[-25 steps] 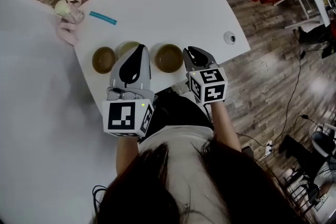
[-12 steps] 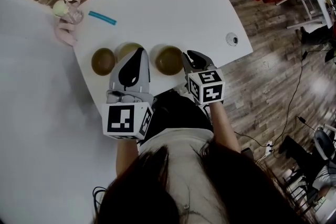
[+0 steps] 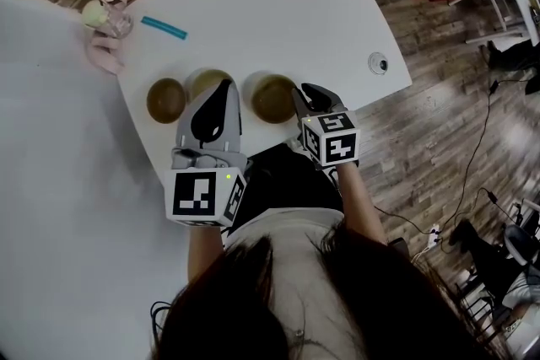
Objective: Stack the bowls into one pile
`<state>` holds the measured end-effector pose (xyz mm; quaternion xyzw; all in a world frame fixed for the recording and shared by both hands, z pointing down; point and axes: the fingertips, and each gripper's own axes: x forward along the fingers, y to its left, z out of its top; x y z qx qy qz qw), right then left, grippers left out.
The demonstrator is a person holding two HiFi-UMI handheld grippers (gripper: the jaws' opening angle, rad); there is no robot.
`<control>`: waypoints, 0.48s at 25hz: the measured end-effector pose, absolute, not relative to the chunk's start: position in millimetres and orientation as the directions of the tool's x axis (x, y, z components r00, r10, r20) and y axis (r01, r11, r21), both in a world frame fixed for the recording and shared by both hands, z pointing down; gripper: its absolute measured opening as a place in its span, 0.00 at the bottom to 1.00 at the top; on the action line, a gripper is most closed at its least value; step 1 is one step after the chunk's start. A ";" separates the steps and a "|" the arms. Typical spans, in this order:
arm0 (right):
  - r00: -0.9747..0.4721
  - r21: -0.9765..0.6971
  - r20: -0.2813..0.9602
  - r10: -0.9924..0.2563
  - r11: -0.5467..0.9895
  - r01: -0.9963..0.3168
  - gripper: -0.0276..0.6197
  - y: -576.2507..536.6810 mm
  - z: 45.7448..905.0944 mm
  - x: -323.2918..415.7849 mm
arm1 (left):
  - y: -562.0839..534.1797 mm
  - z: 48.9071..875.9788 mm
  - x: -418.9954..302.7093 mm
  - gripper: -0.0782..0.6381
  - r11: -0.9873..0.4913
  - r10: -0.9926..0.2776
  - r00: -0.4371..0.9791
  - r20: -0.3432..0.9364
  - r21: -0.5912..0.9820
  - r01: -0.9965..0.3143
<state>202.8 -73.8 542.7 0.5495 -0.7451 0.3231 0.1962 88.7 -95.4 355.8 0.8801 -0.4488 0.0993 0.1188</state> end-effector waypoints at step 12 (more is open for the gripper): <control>-0.332 -0.291 0.679 -0.654 0.176 -0.941 0.16 -74.2 564.7 202.5 | -100.7 366.4 90.3 0.11 -0.557 -0.762 0.567 0.312 0.130 -0.820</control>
